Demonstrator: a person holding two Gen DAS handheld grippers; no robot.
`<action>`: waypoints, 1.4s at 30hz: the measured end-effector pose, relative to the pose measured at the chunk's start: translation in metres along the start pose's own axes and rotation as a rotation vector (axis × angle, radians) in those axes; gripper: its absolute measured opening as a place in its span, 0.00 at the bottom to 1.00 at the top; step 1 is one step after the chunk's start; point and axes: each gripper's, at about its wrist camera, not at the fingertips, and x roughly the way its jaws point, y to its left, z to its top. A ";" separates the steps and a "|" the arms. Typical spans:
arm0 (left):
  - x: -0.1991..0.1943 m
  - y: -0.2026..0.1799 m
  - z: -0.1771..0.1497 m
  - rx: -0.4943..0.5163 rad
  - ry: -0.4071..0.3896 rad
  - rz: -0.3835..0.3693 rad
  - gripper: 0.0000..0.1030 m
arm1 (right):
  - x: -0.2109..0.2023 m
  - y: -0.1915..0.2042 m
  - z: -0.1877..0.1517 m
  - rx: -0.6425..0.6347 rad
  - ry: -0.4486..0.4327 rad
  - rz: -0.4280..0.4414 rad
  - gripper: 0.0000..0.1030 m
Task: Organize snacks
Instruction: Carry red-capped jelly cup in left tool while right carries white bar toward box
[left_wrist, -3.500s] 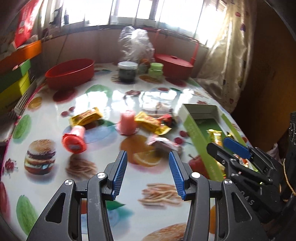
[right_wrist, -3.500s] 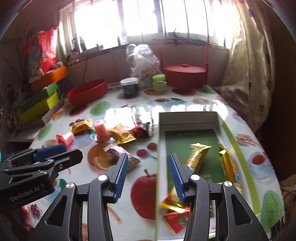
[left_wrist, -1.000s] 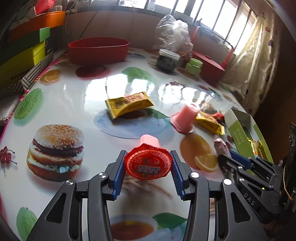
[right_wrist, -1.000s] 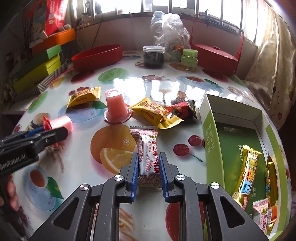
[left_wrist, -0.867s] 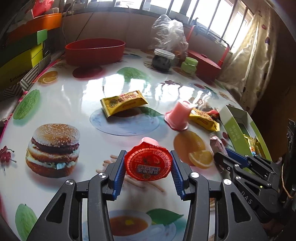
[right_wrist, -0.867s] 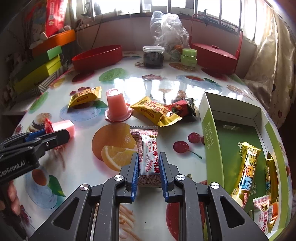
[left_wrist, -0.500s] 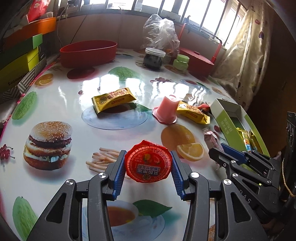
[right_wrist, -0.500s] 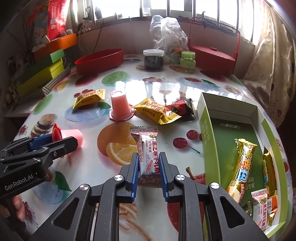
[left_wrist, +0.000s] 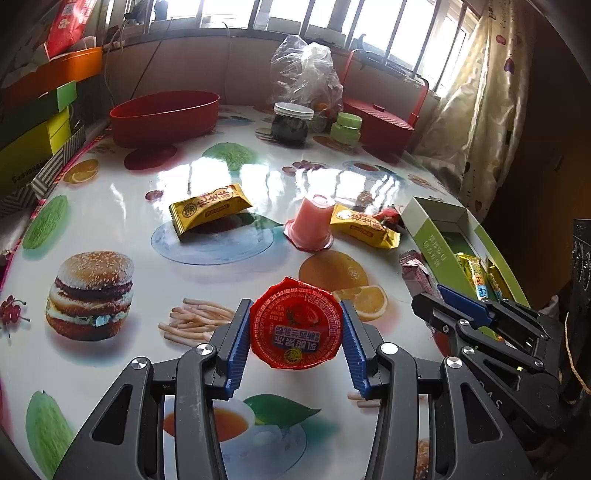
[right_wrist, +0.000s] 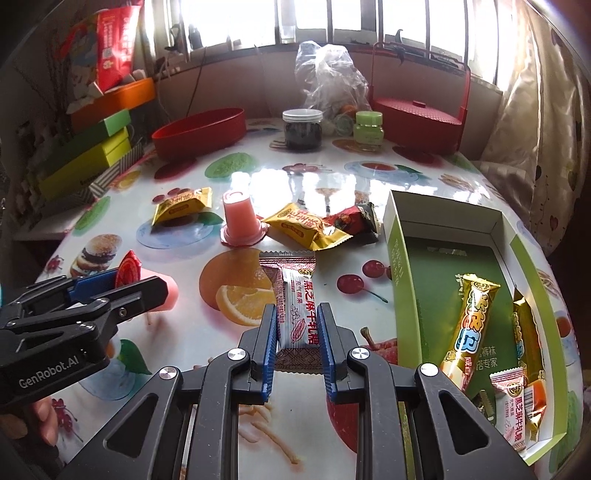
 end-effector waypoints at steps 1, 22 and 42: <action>0.000 -0.001 0.000 0.003 -0.001 -0.003 0.46 | -0.001 0.000 0.000 -0.001 -0.002 0.001 0.20; -0.012 -0.024 0.008 0.058 -0.031 -0.025 0.46 | -0.022 -0.013 0.004 0.025 -0.055 -0.009 0.20; -0.015 -0.060 0.024 0.121 -0.053 -0.086 0.46 | -0.044 -0.039 0.005 0.072 -0.101 -0.043 0.20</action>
